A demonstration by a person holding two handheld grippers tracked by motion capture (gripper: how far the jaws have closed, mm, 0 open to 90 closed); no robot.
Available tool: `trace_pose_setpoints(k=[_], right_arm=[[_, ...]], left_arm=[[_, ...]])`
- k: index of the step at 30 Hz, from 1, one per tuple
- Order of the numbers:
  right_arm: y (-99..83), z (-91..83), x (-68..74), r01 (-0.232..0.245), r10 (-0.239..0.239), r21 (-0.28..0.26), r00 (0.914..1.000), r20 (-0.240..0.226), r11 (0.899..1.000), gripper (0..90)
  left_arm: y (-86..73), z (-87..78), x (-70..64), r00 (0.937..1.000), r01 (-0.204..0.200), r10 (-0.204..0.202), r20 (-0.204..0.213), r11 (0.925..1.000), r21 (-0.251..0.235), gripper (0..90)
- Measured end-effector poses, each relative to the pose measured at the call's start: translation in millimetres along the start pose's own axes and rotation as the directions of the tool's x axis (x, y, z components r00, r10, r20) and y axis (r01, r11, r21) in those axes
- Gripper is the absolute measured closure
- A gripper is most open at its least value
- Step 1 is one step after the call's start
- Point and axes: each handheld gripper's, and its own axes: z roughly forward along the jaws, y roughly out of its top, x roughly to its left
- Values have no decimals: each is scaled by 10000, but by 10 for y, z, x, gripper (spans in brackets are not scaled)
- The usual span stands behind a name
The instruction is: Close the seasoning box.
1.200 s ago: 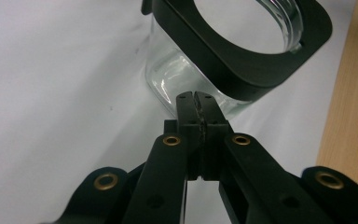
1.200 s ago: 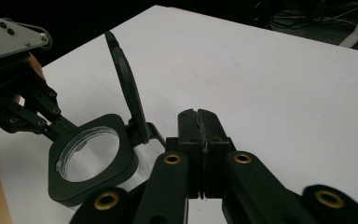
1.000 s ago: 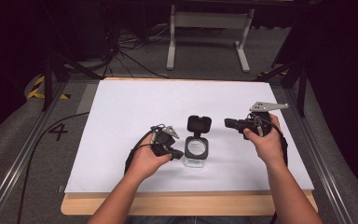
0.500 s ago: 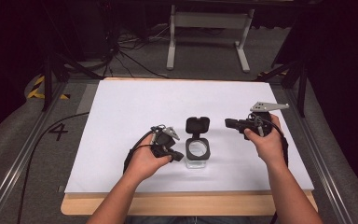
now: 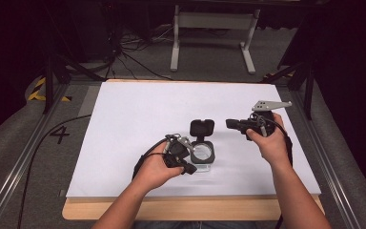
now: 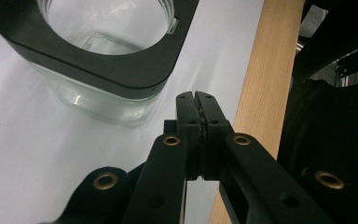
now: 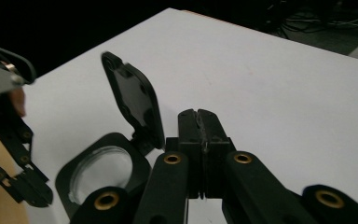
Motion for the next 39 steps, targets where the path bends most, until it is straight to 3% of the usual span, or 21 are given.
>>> trace_pose_setpoints(k=[7,13,17,23,30,39], right_arm=[[326,69,59,269,-266,48,9982,-544,9996,900],[589,258,125,656,-584,855,9947,-845,9942,900],[652,422,164,856,-726,1431,9930,-936,9860,900],[661,489,176,828,-652,1759,9925,-1032,9809,900],[642,464,188,843,-673,1795,9928,-990,9801,900],[629,348,273,1015,-793,1772,9886,-1281,9789,900]], left_arm=[[-5,44,-8,10000,-21,21,-78,10000,7,892],[-22,51,31,9999,91,-92,-126,9999,-66,894],[-25,30,46,9996,63,-69,-268,9997,-222,893],[-26,36,47,9993,164,-173,-324,9994,-292,895],[-24,42,39,9991,198,-209,-372,9994,-278,896],[-12,76,22,9991,168,-177,-386,9996,-227,896]])
